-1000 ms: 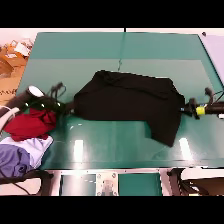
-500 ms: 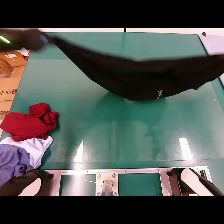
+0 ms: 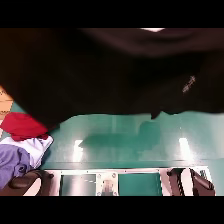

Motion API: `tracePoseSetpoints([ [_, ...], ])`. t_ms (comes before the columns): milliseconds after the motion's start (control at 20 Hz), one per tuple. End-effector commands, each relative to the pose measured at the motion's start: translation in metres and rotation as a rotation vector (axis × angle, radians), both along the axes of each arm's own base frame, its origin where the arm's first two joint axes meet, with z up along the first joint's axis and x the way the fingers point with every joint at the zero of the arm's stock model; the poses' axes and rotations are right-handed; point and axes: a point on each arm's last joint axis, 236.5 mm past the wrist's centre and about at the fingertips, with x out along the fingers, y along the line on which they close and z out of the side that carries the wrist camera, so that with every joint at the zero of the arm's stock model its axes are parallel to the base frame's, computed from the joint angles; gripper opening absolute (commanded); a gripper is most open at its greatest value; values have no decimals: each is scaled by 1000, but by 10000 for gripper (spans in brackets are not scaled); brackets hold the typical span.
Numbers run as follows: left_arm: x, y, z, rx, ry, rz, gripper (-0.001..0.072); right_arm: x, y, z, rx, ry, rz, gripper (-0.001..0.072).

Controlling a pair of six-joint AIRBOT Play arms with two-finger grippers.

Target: Fold the shirts.

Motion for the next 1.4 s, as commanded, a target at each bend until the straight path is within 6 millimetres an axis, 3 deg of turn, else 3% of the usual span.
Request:
tracePoseSetpoints([
  [0, 9, 30, -8, 5, 39, 143, 25, -13, 2, 13, -16, -49, -31, 19],
  [100, 46, 34, -41, 39, 159, 169, 25, 16, -17, -14, 34, 42, -21, 19],
  [250, 118, 27, -125, 77, 430, 134, 25, 81, -62, -97, 182, 259, -3, 19],
  [400, 194, 24, -241, 86, 711, 118, 25, 155, -87, -216, 271, 508, 56, 19],
  [550, 251, 9, -349, 73, 885, 47, 25, 217, -88, -335, 315, 729, 104, 19],
  [700, 295, 4, -432, 22, 1012, 42, 25, 269, -89, -437, 370, 913, 111, 19],
  [800, 317, 5, -477, -18, 1067, 67, 25, 294, -100, -488, 414, 1001, 99, 19],
  [900, 335, 7, -506, -64, 1087, 95, 25, 315, -108, -523, 438, 1056, 105, 20],
  [1000, 349, 6, -514, -104, 1061, 102, 25, 334, -112, -542, 446, 1080, 116, 37],
  [1200, 361, 10, -507, -121, 1009, 123, 24, 361, -127, -542, 435, 1052, 110, 20],
  [1350, 346, 9, -521, -42, 1065, 98, 25, 351, -139, -543, 415, 1081, 116, 18],
])
